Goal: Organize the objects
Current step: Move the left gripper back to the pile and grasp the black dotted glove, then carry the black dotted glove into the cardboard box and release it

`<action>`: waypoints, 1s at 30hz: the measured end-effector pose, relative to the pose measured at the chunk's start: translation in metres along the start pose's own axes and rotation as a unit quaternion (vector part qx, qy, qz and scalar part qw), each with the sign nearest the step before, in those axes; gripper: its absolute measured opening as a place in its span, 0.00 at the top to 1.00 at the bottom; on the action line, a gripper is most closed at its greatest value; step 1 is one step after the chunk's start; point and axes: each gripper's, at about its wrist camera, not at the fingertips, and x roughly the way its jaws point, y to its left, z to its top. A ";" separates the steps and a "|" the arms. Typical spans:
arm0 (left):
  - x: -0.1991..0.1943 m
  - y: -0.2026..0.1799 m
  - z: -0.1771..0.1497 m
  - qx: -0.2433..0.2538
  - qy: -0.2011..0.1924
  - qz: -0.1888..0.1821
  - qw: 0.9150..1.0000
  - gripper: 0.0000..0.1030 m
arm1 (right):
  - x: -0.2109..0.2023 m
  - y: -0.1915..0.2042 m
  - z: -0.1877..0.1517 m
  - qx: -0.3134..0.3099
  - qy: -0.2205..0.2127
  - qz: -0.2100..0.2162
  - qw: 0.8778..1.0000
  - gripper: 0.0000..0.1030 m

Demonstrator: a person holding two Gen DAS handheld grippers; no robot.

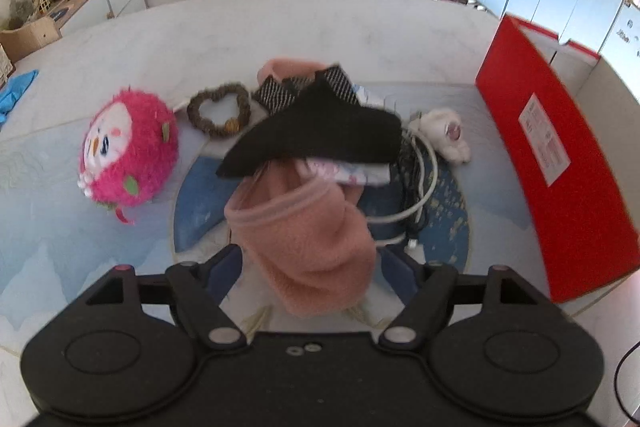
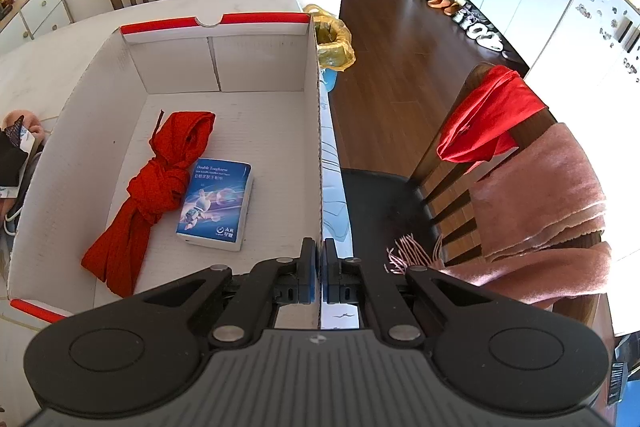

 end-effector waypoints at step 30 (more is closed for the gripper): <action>0.038 -0.002 0.074 0.027 -0.005 0.011 1.000 0.85 | 0.000 -0.001 0.000 -0.001 0.001 0.003 1.000 0.98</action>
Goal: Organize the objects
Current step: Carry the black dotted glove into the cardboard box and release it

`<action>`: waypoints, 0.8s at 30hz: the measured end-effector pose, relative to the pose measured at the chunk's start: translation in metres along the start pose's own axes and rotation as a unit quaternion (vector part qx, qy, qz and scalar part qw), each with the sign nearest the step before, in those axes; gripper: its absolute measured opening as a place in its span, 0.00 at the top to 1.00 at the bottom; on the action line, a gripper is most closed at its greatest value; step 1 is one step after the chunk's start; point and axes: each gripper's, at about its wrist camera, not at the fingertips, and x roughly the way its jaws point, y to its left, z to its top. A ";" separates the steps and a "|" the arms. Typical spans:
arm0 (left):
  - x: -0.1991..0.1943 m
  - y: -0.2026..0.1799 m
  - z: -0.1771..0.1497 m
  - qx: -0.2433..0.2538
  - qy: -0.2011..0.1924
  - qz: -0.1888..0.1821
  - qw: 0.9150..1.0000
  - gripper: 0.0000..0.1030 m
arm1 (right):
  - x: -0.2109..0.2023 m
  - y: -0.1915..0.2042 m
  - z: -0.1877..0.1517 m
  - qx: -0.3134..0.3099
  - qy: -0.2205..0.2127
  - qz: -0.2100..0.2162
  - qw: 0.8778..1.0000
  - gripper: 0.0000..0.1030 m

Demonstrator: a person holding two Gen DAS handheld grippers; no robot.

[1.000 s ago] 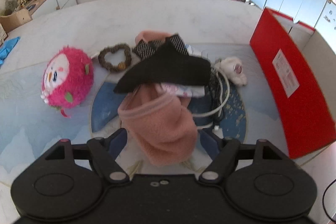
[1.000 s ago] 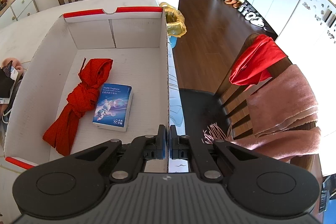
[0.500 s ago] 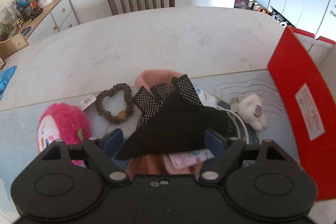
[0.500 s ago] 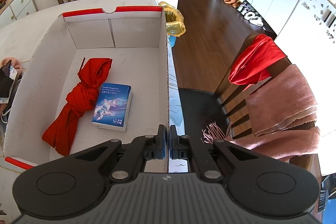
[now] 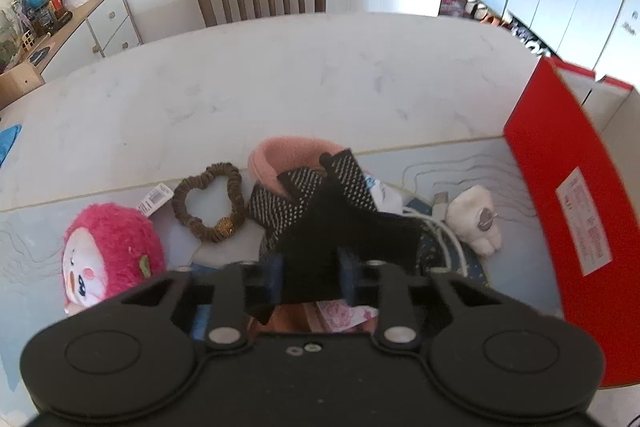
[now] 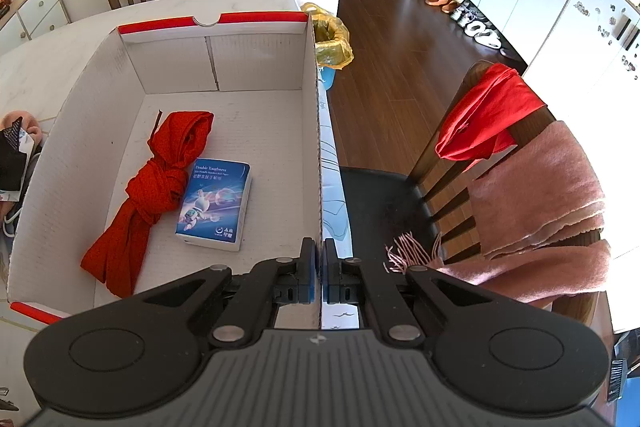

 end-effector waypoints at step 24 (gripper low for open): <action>-0.108 -0.050 0.045 0.031 -0.093 -0.123 0.987 0.94 | 0.004 0.002 0.002 -0.005 -0.002 0.004 1.000 0.98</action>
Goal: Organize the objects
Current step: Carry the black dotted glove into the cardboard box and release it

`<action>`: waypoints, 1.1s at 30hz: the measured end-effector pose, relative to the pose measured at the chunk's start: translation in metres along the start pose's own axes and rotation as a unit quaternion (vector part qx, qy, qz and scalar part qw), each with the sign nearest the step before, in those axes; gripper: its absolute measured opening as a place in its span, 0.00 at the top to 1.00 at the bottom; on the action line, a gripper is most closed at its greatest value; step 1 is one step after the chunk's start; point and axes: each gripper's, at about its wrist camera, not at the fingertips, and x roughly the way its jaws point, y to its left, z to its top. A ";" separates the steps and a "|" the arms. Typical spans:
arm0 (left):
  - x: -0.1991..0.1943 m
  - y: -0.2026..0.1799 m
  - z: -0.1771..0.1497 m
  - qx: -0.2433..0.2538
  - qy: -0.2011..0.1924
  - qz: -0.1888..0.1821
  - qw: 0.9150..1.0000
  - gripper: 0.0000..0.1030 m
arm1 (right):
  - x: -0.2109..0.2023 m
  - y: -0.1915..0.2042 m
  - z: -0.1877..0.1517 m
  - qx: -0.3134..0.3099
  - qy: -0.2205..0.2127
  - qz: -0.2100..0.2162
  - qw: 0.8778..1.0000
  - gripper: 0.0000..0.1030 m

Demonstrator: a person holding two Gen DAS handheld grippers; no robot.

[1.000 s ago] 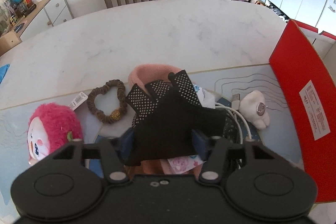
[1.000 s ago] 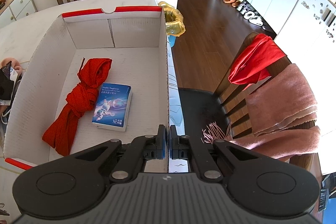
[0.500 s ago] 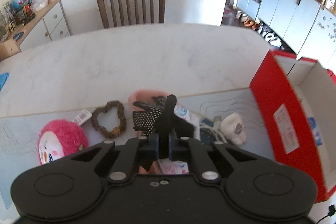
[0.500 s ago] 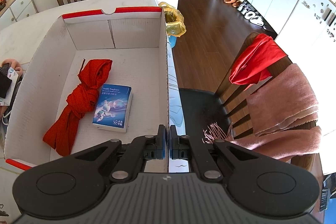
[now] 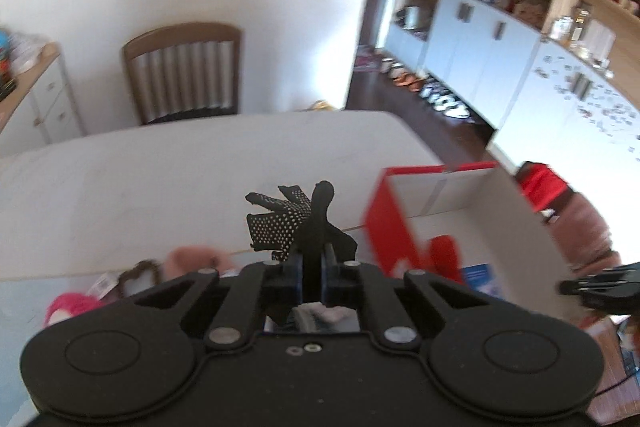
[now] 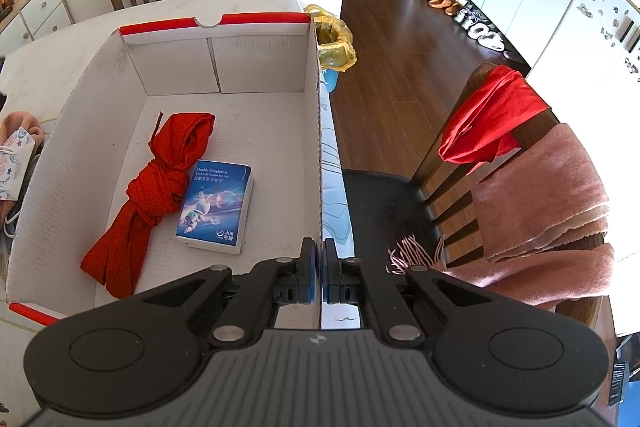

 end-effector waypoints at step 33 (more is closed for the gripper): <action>0.087 -0.187 -0.048 0.163 0.124 -0.122 0.971 0.94 | 0.006 -0.007 -0.001 -0.011 -0.001 0.027 1.000 0.98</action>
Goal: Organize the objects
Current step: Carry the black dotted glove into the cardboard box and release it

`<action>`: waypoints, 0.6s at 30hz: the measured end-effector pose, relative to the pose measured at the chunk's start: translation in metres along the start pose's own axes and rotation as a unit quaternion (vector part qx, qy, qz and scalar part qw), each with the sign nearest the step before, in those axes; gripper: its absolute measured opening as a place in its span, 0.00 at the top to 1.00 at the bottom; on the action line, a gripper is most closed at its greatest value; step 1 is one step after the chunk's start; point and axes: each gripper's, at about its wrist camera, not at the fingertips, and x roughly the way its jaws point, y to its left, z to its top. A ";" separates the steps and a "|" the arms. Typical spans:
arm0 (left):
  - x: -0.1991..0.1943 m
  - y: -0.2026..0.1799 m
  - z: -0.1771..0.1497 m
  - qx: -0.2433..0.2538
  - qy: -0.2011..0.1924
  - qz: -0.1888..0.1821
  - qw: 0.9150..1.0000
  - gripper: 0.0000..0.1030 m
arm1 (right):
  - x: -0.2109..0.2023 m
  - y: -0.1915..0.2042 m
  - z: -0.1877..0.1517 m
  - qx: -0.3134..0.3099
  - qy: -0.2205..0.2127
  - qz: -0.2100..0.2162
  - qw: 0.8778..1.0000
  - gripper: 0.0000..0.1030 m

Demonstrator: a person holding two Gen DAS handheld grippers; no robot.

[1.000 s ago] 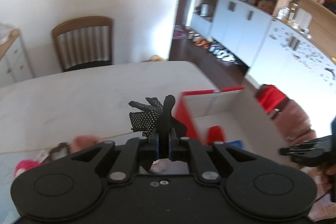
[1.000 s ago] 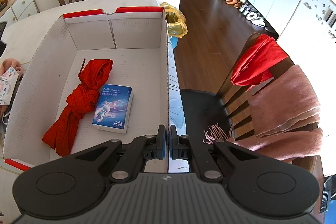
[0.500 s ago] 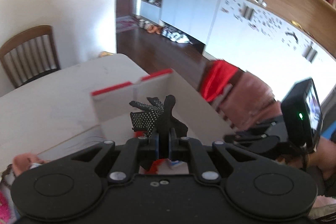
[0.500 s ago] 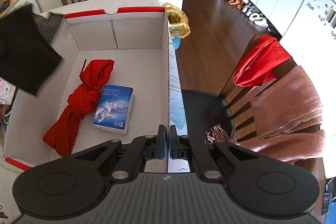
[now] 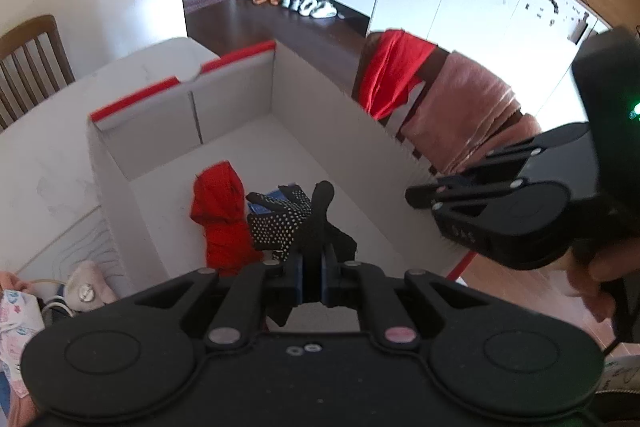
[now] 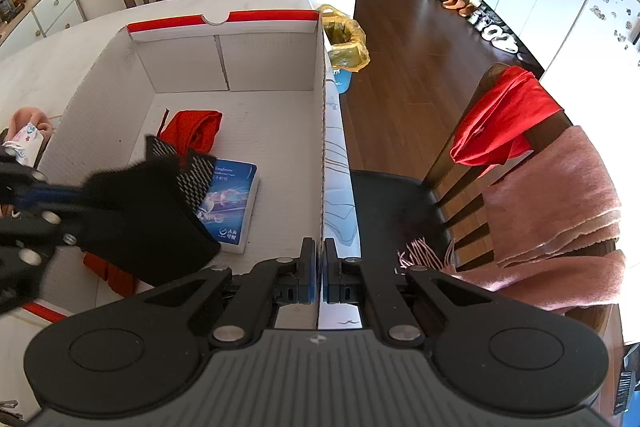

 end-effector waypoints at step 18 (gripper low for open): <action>0.058 0.002 -0.007 -0.004 0.095 0.006 0.995 0.88 | -0.001 -0.001 0.000 0.001 -0.001 0.008 1.000 0.98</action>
